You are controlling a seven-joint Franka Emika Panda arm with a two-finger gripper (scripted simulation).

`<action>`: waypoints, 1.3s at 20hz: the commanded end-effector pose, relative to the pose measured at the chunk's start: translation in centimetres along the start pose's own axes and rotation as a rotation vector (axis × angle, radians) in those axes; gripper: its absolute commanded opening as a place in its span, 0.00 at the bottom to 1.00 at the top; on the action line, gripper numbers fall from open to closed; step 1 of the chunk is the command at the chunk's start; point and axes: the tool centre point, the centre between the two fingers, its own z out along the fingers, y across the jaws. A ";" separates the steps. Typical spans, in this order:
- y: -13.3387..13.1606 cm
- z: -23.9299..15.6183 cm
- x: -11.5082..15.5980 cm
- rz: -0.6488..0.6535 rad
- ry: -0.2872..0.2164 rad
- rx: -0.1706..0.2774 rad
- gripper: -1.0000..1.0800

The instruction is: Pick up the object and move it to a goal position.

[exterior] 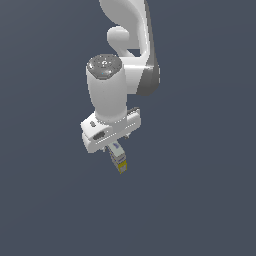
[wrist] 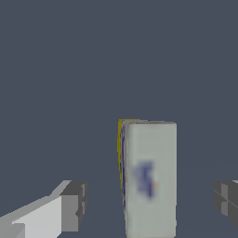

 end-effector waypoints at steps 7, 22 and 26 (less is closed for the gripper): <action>-0.1 3.7 -0.1 -0.003 0.000 0.001 0.96; 0.0 4.6 0.0 -0.004 0.000 0.001 0.00; 0.0 4.6 0.0 -0.004 0.000 0.001 0.00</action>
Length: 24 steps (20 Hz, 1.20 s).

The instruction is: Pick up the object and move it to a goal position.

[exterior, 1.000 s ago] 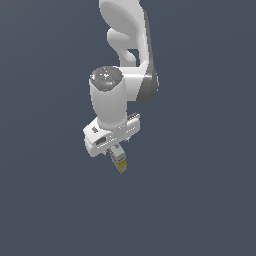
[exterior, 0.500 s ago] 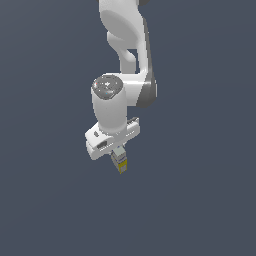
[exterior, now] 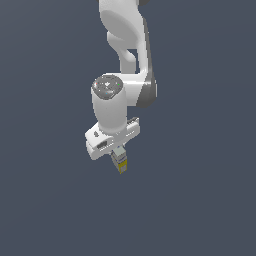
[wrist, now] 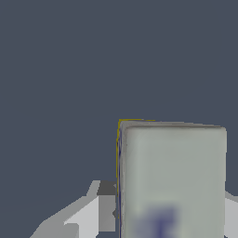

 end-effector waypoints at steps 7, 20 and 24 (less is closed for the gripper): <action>-2.2 -1.3 0.7 0.000 0.000 0.000 0.00; -13.9 -8.5 4.8 0.000 -0.001 -0.002 0.00; -16.8 -10.4 6.0 0.000 -0.001 -0.002 0.00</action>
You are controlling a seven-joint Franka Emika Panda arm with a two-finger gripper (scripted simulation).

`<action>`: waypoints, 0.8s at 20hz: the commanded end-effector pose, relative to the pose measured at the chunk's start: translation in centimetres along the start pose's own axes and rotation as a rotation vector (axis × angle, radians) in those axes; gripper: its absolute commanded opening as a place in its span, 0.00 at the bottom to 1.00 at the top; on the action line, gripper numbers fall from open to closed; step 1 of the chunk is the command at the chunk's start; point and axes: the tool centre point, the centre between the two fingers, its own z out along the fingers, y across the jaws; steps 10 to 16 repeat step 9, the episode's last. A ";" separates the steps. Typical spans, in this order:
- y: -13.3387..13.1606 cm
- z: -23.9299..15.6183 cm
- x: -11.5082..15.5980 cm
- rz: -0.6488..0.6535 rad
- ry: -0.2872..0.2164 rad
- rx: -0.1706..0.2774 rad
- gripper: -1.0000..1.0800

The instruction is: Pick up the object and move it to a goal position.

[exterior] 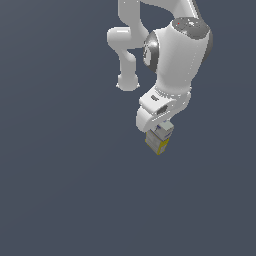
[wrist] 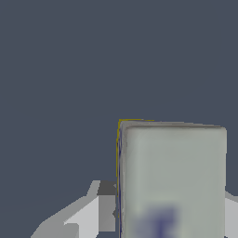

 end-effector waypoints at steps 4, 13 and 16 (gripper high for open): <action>-2.7 -1.8 1.1 0.002 0.000 0.001 0.00; -3.2 -2.1 1.5 0.002 0.000 0.001 0.00; -3.2 -2.1 1.5 0.002 0.000 0.001 0.00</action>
